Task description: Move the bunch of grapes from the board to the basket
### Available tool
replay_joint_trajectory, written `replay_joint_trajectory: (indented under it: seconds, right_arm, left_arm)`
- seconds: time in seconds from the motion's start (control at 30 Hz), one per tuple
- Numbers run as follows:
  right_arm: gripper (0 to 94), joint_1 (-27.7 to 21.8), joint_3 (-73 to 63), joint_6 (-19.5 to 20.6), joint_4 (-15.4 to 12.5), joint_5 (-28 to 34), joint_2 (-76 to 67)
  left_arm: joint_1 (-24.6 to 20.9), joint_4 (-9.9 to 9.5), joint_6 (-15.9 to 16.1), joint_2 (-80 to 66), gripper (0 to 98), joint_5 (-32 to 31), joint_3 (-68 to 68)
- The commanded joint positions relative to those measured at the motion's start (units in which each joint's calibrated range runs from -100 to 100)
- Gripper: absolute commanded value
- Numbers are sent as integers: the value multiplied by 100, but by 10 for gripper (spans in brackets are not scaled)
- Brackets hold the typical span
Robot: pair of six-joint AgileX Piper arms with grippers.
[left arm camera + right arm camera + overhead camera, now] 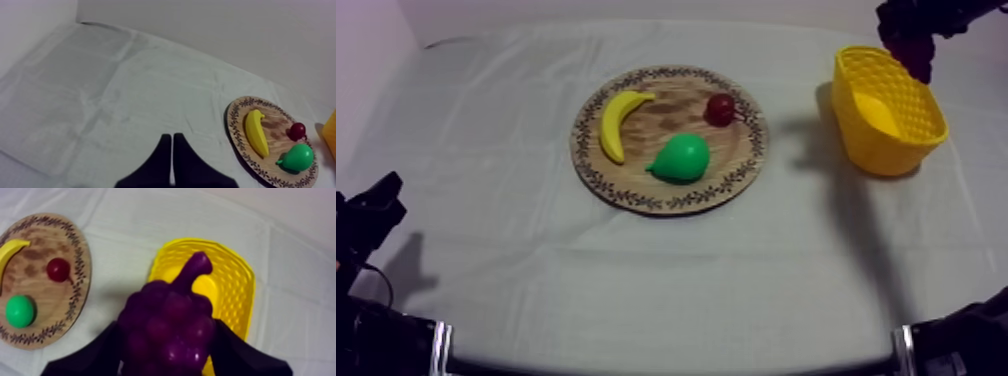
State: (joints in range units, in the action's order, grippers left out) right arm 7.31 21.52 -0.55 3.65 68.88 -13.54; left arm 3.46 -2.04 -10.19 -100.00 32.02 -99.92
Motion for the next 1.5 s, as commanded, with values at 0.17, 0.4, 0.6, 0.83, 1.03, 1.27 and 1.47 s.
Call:
replay_joint_trajectory:
  seconds: [0.17,0.4,0.6,0.83,1.03,1.27,1.47]
  right_arm:
    - [149,-347,-425,-65,-99,-85,494]
    - [147,-688,-1147,-163,-245,-25,1304]
    - [151,-912,-1553,-222,-317,-183,1964]
    - [145,-1024,-1666,-249,-318,-373,2536]
    - [137,-974,-1489,-150,-203,-628,2988]
    - [131,-930,-1202,-57,-150,-935,3353]
    - [126,-916,-877,-33,-161,-1202,3521]
  left_arm:
    - [-2,2,-2,0,1,-1,3]
    - [-2,2,-4,0,1,-1,3]
    - [-2,2,-4,0,1,-1,3]
    - [-2,2,-4,0,1,-1,3]
    - [-2,2,-4,0,1,-1,3]
    - [-2,2,-4,0,1,-1,3]
    - [-2,2,-4,0,1,-1,3]
